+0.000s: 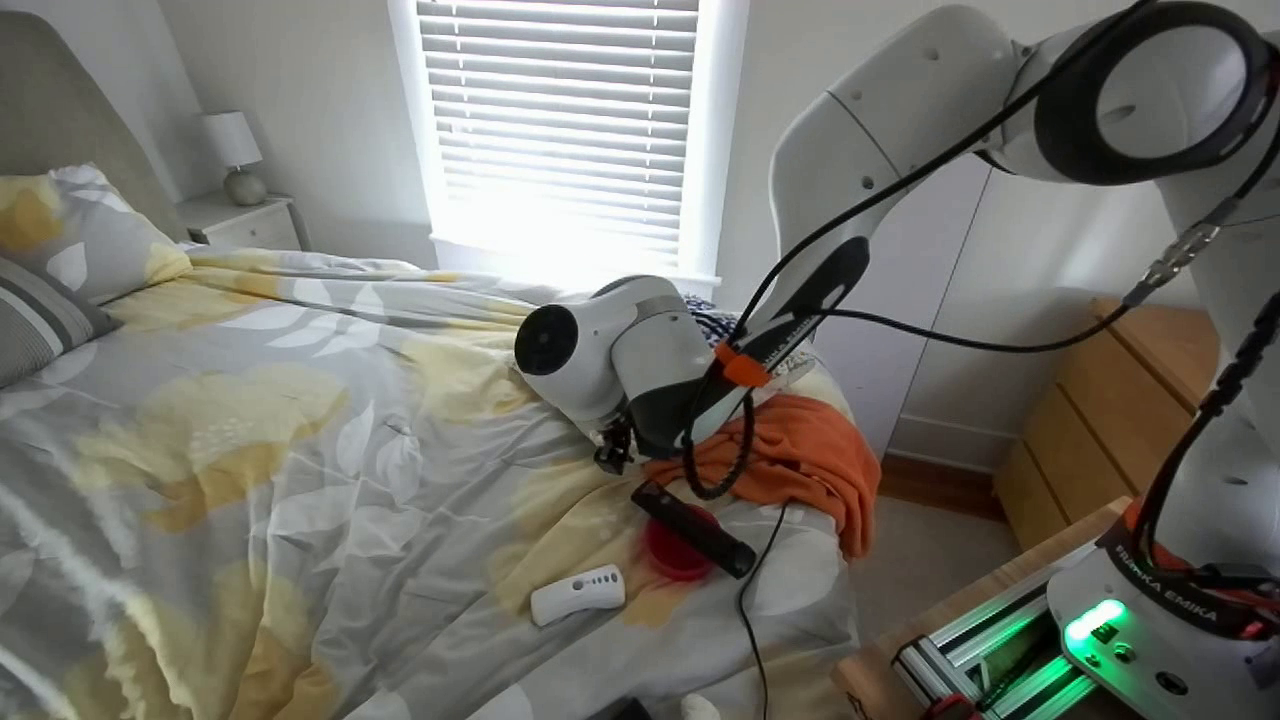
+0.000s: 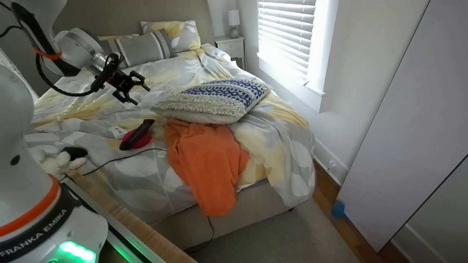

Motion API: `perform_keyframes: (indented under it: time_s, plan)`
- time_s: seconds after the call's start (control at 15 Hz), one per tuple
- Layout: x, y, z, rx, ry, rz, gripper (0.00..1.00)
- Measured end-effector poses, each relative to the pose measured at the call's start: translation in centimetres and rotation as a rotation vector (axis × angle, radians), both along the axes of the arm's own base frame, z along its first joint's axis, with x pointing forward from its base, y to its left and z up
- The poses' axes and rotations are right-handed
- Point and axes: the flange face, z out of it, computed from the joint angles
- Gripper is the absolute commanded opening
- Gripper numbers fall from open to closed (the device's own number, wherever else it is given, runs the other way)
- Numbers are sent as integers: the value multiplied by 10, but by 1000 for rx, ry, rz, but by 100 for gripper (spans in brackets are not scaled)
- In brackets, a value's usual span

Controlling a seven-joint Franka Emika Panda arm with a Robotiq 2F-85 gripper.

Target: Slide the throw pillow to the left side of the bed

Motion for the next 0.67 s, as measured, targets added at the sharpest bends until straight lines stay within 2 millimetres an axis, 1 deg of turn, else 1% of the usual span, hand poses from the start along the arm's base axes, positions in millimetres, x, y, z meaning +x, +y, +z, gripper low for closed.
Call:
perform_keyframes:
  time_s: [0.33, 0.53, 0.67]
  plan:
    - [12, 18, -30, -2, -10, -11, 100]
    - [23, 23, -44, -11, -32, -16, 100]
    - [30, 25, -58, -23, -42, -20, 100]
